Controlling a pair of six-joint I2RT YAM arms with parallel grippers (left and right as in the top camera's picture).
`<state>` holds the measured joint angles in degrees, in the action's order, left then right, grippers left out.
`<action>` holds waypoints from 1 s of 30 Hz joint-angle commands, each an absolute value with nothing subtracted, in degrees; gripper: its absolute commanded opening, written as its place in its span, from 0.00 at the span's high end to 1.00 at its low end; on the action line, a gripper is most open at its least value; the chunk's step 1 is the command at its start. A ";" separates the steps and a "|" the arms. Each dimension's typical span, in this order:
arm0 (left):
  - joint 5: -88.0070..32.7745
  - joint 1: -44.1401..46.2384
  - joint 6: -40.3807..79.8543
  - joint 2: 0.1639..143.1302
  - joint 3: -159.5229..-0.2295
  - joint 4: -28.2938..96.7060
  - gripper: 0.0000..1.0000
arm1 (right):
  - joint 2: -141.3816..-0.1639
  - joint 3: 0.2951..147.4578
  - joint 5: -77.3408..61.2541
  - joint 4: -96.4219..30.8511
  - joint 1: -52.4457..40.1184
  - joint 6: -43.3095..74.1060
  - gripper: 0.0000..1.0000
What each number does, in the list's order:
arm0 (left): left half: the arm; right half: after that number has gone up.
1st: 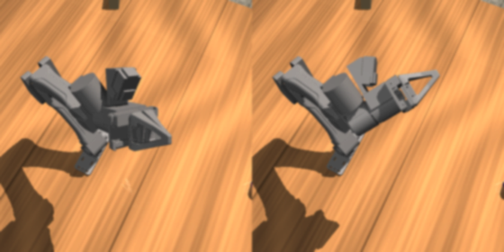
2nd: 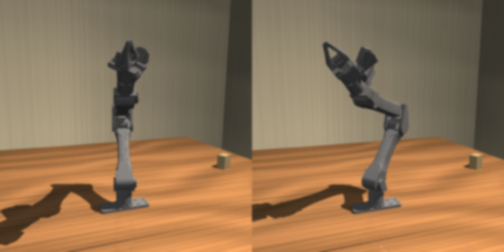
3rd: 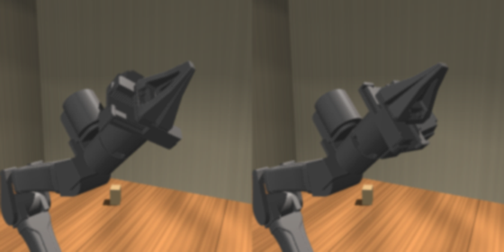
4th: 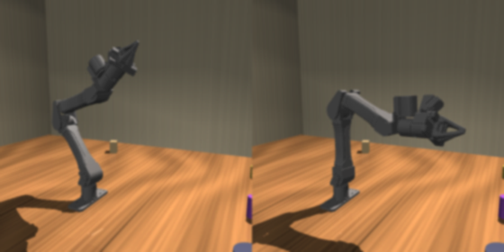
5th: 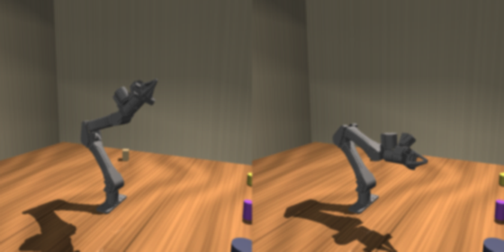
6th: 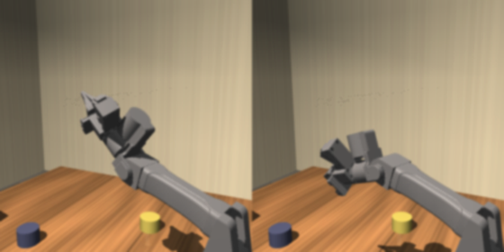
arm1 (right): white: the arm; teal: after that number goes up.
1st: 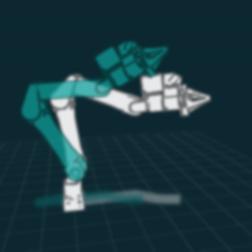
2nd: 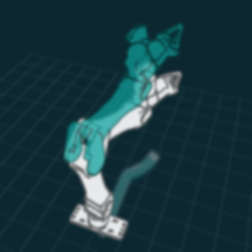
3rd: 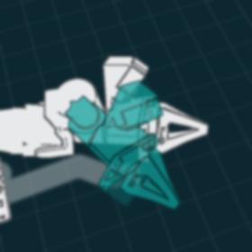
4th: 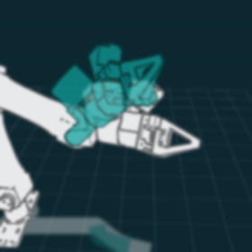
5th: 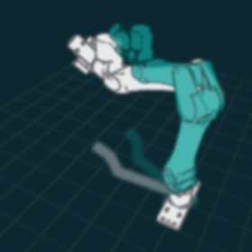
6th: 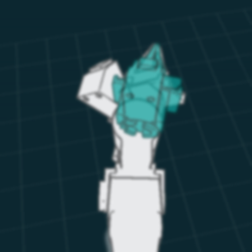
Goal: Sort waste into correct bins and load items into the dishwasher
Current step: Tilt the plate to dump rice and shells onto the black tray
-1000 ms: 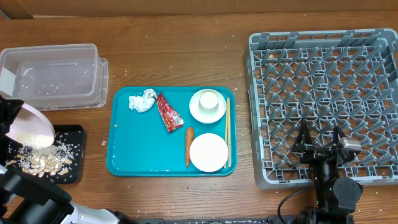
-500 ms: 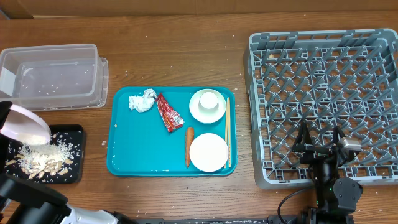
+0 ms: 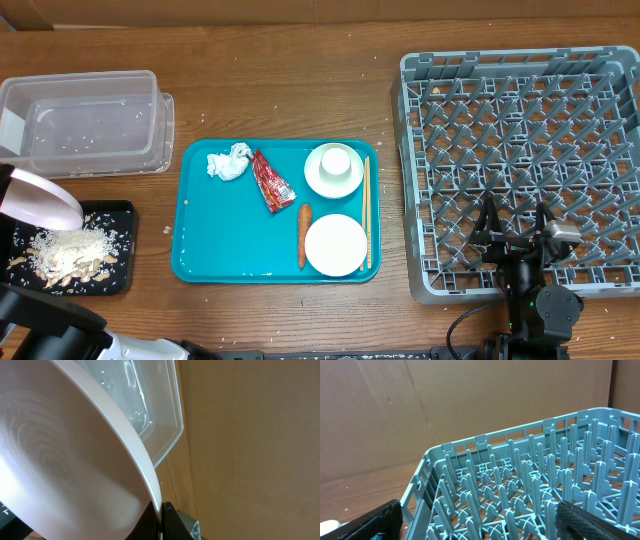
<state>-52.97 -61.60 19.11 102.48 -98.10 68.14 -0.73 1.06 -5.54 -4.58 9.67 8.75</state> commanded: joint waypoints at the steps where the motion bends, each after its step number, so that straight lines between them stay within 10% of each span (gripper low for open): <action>1: -56.03 -61.87 19.03 103.07 -99.48 68.40 0.96 | -0.16 0.45 -5.19 -4.34 9.72 8.51 0.00; 30: -59.44 -62.35 15.73 103.04 -99.48 72.79 0.96 | -0.16 0.45 -5.19 -4.34 9.72 8.51 0.00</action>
<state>-58.50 -61.93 18.13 102.48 -98.24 72.07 -0.73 1.06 -5.56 -4.56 9.65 8.75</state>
